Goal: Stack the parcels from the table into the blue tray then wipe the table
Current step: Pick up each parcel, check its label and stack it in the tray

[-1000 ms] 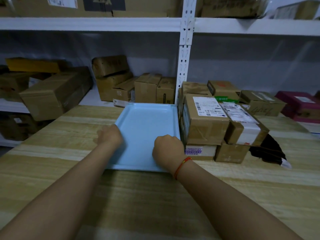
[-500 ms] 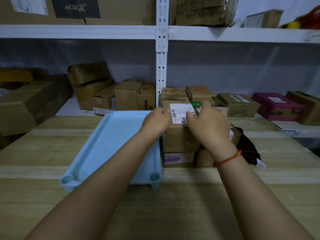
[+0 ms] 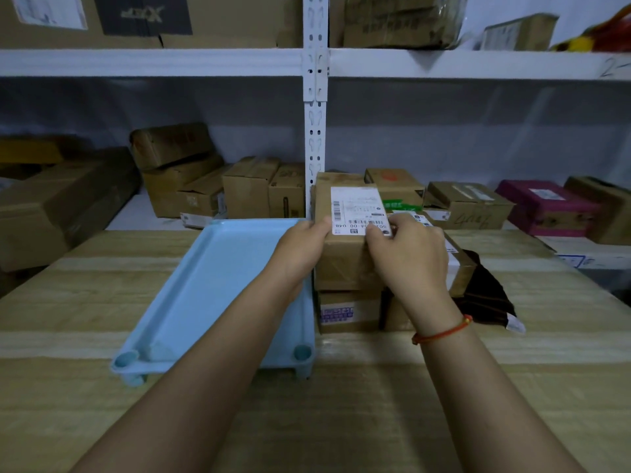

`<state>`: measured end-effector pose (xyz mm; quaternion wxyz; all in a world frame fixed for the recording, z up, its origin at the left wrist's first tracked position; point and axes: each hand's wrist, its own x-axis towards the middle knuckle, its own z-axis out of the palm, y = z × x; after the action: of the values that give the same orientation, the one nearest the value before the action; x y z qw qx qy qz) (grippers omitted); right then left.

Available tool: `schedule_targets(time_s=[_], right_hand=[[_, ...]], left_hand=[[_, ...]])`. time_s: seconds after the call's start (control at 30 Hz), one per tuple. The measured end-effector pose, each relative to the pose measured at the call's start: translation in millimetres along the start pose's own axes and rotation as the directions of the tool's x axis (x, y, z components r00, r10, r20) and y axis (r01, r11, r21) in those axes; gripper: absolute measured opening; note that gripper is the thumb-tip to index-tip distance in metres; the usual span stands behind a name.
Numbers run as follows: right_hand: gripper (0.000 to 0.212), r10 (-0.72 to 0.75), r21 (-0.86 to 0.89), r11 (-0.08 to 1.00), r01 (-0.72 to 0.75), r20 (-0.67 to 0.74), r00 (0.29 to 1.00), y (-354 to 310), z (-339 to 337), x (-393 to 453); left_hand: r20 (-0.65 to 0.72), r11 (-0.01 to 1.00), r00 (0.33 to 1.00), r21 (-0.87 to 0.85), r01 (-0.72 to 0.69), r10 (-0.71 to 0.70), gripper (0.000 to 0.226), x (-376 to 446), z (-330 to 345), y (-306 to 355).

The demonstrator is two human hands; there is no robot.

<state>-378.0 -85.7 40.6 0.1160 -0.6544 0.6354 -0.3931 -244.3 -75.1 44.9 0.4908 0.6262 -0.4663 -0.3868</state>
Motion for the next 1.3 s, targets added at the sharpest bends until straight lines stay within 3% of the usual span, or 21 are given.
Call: schedule_targets(time_s=[0.23, 0.4, 0.63, 0.8, 0.9, 0.97, 1.1, 1.23, 1.3], right_hand=[[0.041, -0.012, 0.299, 0.953, 0.050, -0.128, 0.992, -14, 0, -9], [0.033, -0.006, 0.411, 0.911, 0.040, -0.084, 0.996, -18, 4, -15], [0.024, -0.032, 0.473, 0.880, 0.034, -0.013, 0.999, -19, 13, -20], [0.022, -0.003, 0.502, 0.865, 0.001, 0.003, 1.000, -23, 17, -15], [0.025, 0.003, 0.469, 0.883, -0.029, 0.055, 0.998, -22, 22, -13], [0.035, -0.022, 0.449, 0.893, -0.022, 0.093, 0.995, -22, 26, -13], [0.088, -0.064, 0.504, 0.863, -0.041, 0.189, 0.980, -23, 30, -18], [0.105, -0.074, 0.611, 0.775, -0.162, 0.342, 0.937, -23, 23, -22], [0.091, -0.068, 0.647, 0.733, -0.208, 0.374, 0.925, -22, 19, -26]], left_hand=[[0.064, 0.984, 0.998, -0.180, -0.013, 0.025, 0.036, -17, -17, 5], [0.050, 0.960, 0.999, -0.280, 0.000, 0.014, 0.018, -28, -30, -4], [-0.036, 0.933, 0.999, -0.361, 0.015, -0.031, 0.051, -28, -44, -15], [-0.046, 0.922, 0.996, -0.383, 0.048, -0.071, 0.048, -24, -48, -9], [-0.077, 0.924, 0.996, -0.381, 0.011, -0.043, 0.060, -22, -46, -6], [-0.108, 0.938, 0.994, -0.344, -0.037, -0.001, 0.071, -22, -43, -6], [-0.234, 0.981, 0.962, -0.099, -0.166, 0.139, 0.104, -23, -39, -12], [-0.333, 0.916, 0.873, 0.308, -0.257, 0.357, 0.098, -43, -28, -13], [-0.344, 0.868, 0.829, 0.399, -0.296, 0.440, 0.096, -54, -22, -14]])
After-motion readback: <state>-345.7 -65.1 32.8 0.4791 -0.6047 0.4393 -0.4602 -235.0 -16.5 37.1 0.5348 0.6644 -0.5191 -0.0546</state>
